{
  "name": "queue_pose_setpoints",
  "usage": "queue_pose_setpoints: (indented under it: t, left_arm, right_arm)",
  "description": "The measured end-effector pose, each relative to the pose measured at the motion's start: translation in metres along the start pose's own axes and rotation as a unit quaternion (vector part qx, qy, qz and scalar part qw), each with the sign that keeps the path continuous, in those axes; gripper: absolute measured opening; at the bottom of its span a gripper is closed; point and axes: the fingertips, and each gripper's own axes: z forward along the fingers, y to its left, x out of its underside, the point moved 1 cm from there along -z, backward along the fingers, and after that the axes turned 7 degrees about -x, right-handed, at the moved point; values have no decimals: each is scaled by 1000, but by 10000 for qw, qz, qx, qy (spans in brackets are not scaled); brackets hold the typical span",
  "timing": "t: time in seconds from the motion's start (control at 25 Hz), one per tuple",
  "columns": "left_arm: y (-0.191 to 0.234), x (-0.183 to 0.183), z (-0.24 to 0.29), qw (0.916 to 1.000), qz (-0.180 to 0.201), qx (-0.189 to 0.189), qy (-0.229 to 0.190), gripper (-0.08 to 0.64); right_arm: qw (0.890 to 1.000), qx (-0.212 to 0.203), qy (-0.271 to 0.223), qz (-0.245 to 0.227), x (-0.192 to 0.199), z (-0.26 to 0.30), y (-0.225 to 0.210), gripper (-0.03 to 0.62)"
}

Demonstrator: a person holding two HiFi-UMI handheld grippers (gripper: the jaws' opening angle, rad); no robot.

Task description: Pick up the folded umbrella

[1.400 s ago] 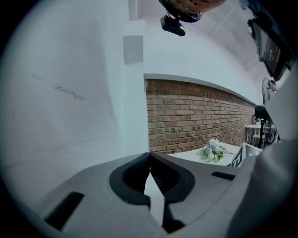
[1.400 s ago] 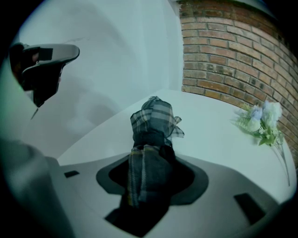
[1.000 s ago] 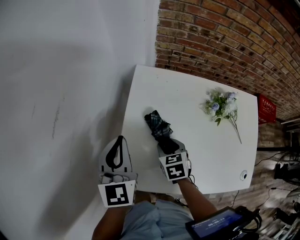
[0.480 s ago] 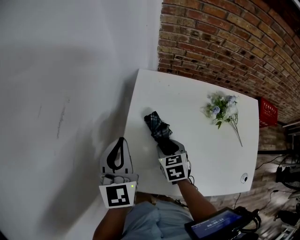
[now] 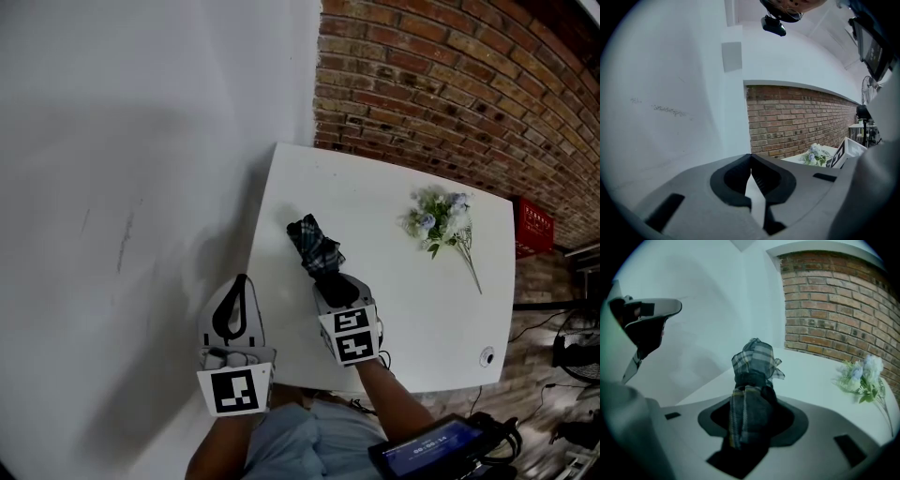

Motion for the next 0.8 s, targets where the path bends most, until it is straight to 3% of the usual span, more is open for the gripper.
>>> queue_pose_setpoints:
  t: [0.8]
  left_arm:
    - [-12,-33,-19,9994,110,8,-327,8]
  right_arm:
    - [9963,138,-836,-174,-51,-52,-3,187]
